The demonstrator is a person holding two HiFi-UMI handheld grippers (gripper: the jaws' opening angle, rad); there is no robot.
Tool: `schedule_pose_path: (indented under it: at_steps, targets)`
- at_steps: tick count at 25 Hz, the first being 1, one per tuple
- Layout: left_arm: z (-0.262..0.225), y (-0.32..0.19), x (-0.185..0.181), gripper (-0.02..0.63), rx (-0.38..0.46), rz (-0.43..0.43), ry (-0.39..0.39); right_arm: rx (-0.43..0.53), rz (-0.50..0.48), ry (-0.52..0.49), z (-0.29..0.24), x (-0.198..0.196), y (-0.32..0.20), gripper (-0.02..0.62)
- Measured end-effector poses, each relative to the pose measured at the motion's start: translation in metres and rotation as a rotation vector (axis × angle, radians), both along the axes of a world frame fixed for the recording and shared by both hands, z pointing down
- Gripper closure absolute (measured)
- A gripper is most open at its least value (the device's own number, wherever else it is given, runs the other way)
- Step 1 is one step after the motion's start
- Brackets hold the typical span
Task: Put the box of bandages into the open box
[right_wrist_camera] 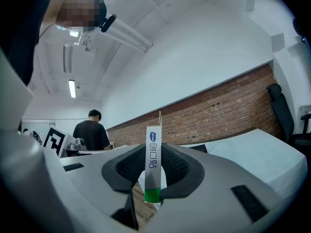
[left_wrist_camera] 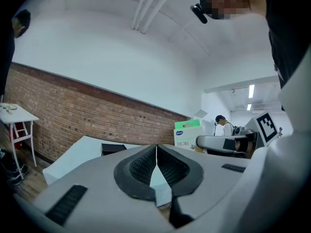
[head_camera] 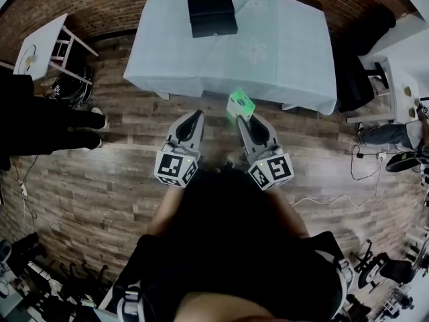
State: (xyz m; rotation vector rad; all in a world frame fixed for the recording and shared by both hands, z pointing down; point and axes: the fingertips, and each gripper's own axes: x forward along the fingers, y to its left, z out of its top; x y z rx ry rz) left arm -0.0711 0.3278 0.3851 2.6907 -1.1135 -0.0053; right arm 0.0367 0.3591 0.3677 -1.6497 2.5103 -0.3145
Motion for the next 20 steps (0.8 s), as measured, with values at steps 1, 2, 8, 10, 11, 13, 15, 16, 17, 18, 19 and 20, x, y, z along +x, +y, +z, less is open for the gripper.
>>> schedule_pose_path:
  at_steps: [1,2,8,10,11,13,15,16,17,18,19,20]
  targets:
    - [0.0,0.0,0.003,0.571,-0.003,0.001,0.003,0.0,-0.003,-0.001,0.0,0.002,0.0,0.485]
    - [0.0,0.0,0.006,0.571,-0.006,0.001,0.005,-0.001,-0.005,-0.005,0.0,0.005,0.0,0.485]
    - [0.001,-0.003,0.031,0.571,-0.004,-0.006,0.002,0.0,-0.032,0.004,0.003,0.026,0.0,0.485]
    - [0.003,-0.004,0.041,0.571,-0.005,-0.009,0.008,-0.004,-0.047,0.004,0.006,0.034,0.0,0.485]
    - [0.003,-0.004,0.046,0.571,-0.007,-0.012,0.011,-0.006,-0.054,0.003,0.007,0.038,-0.001,0.485]
    - [0.005,-0.005,0.057,0.571,-0.009,-0.024,0.011,-0.01,-0.066,-0.001,0.01,0.049,-0.001,0.485]
    - [0.005,-0.004,0.066,0.571,-0.01,-0.039,0.003,-0.014,-0.073,-0.013,0.012,0.062,-0.002,0.485]
    - [0.006,-0.003,0.07,0.571,-0.01,-0.047,-0.001,-0.015,-0.074,-0.02,0.013,0.068,-0.002,0.485]
    - [0.005,-0.003,0.072,0.571,-0.01,-0.055,-0.006,-0.014,-0.076,-0.026,0.014,0.075,-0.004,0.485]
    - [0.005,-0.003,0.074,0.571,-0.009,-0.064,-0.011,-0.011,-0.079,-0.028,0.014,0.08,-0.007,0.485]
    - [0.005,-0.004,0.075,0.571,-0.009,-0.072,-0.017,-0.005,-0.083,-0.028,0.014,0.085,-0.011,0.485]
    - [0.006,-0.005,0.076,0.571,-0.01,-0.08,-0.022,-0.001,-0.088,-0.026,0.014,0.088,-0.015,0.485]
